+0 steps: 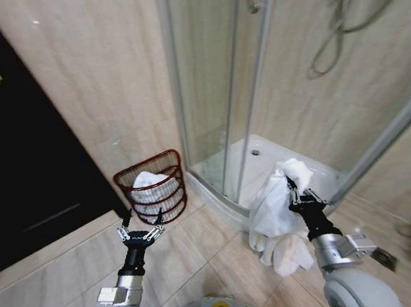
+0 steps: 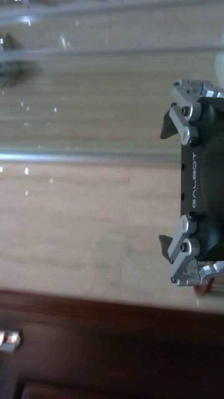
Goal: Discard the used towel into the hamper.
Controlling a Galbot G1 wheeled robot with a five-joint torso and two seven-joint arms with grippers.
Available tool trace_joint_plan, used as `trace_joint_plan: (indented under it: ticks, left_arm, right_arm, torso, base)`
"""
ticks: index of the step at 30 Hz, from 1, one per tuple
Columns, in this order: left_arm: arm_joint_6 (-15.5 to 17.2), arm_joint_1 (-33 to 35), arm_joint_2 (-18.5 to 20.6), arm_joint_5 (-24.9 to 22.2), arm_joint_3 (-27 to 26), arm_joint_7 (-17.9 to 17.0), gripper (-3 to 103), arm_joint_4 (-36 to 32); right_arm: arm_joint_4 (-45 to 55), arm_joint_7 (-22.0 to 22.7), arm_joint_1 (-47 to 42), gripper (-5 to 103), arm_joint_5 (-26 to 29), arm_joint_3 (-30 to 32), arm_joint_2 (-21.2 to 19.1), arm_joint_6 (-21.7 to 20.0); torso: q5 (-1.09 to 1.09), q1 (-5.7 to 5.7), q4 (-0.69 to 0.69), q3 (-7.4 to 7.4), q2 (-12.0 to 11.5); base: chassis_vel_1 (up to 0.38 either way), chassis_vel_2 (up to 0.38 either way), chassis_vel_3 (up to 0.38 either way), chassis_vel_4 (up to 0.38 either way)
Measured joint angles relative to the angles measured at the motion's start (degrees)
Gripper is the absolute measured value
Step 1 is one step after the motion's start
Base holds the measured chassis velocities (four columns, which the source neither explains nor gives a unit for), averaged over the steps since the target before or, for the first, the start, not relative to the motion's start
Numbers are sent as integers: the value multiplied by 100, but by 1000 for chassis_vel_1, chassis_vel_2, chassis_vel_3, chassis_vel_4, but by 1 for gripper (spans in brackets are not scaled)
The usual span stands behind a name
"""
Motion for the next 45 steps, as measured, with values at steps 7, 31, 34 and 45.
trace_joint_plan:
  ticks: [7,31,34,45]
  left_arm:
    - [-31,5,-27,18,0,0,100,7]
    - [94,119,-148,160,-25,-294,100,-93]
    - [91,132,-155,163,-25,-321,100,-96]
    - [21,154,-161,174,-22,-323,100,-99]
  right_arm:
    - [0,2,9,9,3,-38,-5,-3]
    - [-1,-19,127,9,97,-114,-79,-25]
    - [-1,-21,133,9,84,-139,-78,-20]
    - [-1,-96,145,9,28,-159,-66,-58]
  torso:
    - [0,0,1,0,0]
    - [0,88,-1,301,390]
    - [0,106,-1,347,454]
    - [0,170,1,525,697]
  base:
    - [132,133,134,128]
    - [58,64,64,59]
    - [0,0,0,0]
    - [0,0,0,0]
